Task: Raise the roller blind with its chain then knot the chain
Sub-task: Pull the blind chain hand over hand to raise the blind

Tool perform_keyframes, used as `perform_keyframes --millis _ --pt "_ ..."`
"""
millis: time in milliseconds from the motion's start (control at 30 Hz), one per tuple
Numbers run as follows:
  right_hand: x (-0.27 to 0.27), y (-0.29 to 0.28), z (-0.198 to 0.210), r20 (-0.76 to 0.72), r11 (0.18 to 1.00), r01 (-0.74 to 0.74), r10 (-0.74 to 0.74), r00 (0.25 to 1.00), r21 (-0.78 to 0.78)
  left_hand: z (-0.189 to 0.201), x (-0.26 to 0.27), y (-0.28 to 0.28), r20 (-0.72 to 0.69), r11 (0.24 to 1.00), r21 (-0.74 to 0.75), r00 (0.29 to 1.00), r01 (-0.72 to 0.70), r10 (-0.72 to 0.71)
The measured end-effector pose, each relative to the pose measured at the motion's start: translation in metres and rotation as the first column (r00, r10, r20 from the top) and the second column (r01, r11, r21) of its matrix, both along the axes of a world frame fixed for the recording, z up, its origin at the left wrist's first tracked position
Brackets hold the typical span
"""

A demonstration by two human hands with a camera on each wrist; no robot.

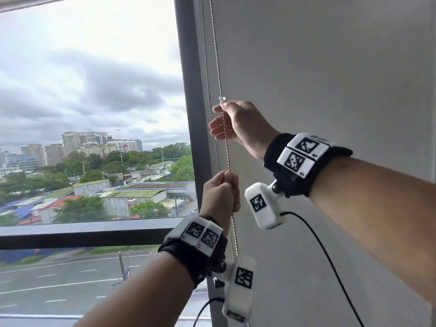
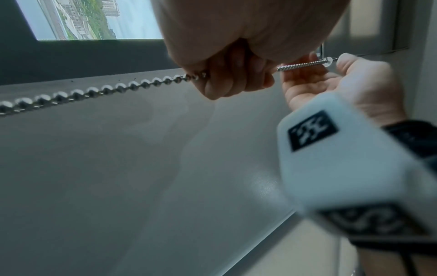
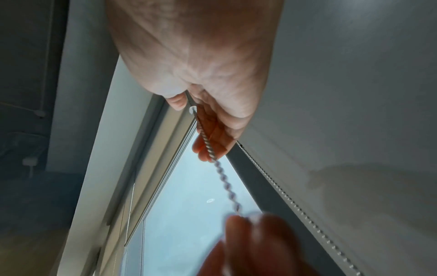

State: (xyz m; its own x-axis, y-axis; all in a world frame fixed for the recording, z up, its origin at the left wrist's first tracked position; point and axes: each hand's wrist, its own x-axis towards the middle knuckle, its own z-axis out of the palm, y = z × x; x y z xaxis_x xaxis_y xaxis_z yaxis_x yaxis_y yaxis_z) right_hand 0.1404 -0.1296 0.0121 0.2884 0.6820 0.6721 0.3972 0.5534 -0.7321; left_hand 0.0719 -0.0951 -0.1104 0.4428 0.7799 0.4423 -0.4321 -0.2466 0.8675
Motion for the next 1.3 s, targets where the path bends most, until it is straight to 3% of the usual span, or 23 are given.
perform_keyframes --millis 233,467,733,833,1067,1300 --pt "-0.009 0.009 -0.001 -0.27 0.992 -0.124 0.116 0.956 -0.012 -0.03 0.001 0.004 -0.095 0.997 -0.076 0.995 -0.011 0.004" --pt "-0.008 0.01 -0.031 -0.251 0.992 -0.093 0.111 0.962 0.084 -0.044 -0.007 0.0 -0.163 0.996 -0.059 0.983 0.071 -0.08" --pt "-0.007 0.008 -0.054 -0.223 0.994 -0.046 0.068 0.973 0.102 0.02 -0.004 0.011 0.044 0.999 0.0 0.998 0.051 -0.051" --pt "-0.004 0.011 -0.07 -0.19 0.997 0.007 0.008 0.982 0.08 0.044 -0.007 0.008 0.059 0.998 0.055 0.998 0.029 -0.033" --pt "-0.007 0.001 -0.091 -0.152 0.992 -0.111 0.12 0.981 0.065 0.086 -0.001 0.004 0.132 0.99 0.133 0.99 0.039 -0.057" --pt "-0.002 -0.005 -0.099 -0.124 0.988 -0.157 0.155 0.98 -0.006 0.093 0.003 0.003 0.096 0.998 0.061 0.995 -0.026 0.021"
